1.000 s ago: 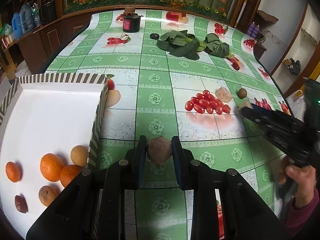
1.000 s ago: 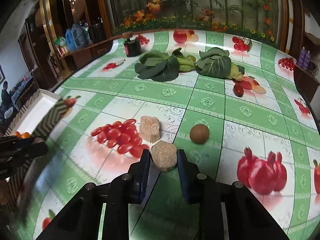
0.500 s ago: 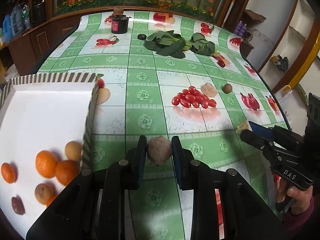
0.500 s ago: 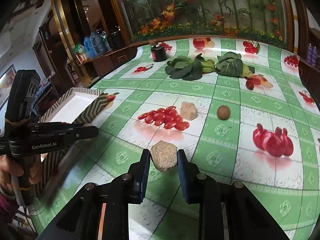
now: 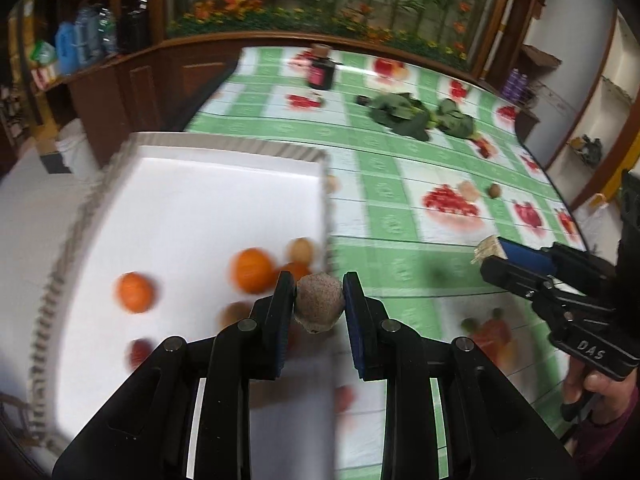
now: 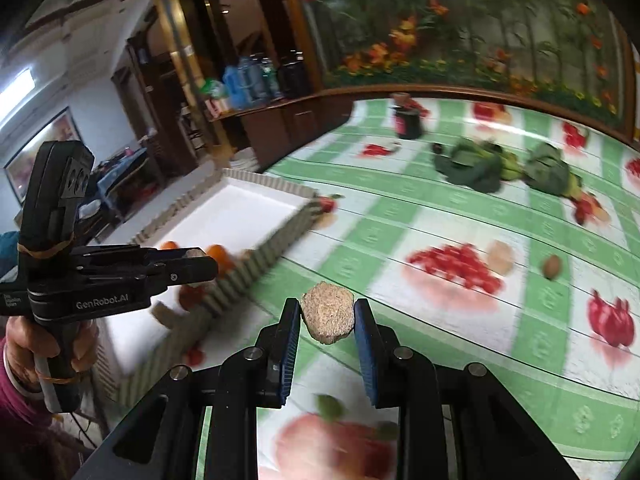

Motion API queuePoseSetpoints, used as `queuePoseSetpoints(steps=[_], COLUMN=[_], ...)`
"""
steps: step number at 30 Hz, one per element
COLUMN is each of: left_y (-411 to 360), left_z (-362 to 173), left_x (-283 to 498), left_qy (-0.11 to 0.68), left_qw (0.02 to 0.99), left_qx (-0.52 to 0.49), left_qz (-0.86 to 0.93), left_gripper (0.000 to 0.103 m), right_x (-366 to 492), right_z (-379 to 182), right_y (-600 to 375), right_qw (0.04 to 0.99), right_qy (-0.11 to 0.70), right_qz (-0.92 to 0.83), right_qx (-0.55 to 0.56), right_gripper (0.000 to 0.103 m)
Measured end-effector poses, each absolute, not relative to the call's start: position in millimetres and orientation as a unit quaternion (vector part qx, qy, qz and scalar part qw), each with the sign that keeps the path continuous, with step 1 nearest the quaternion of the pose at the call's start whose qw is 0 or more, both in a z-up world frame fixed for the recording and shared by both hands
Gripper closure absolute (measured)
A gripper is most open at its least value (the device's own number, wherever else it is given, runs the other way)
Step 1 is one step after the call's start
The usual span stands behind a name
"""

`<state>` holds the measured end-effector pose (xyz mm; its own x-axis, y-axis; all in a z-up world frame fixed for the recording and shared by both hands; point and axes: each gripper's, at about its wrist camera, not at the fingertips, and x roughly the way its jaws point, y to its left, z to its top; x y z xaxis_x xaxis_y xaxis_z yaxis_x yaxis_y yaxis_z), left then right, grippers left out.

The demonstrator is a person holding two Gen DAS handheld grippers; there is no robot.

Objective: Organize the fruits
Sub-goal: 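Carry the kiwi and bread cube into the white tray and open both grippers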

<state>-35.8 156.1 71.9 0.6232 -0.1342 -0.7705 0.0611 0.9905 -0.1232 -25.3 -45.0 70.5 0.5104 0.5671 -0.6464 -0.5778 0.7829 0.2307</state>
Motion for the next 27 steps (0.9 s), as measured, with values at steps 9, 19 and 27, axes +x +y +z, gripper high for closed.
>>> queuePoseSetpoints(steps=[9, 19, 27], left_y=[208.1, 251.7, 273.9], left_z=[64.2, 56.5, 49.8], left_x=[-56.0, -66.8, -68.4], left_qy=[0.425, 0.423, 0.427], left_qw=[0.903, 0.903, 0.898], left_qx=[-0.058, -0.068, -0.090], left_qz=[0.000, 0.043, 0.057], left_gripper=[0.079, 0.079, 0.079], right_x=[-37.5, -42.5, -52.8], right_z=[74.5, 70.2, 66.0], right_y=[19.1, 68.3, 98.5], right_qw=[0.853, 0.835, 0.819], right_qy=[0.369, 0.377, 0.381], right_qz=[0.368, 0.399, 0.424], right_qx=[-0.035, -0.052, -0.071], right_gripper=[0.077, 0.077, 0.077])
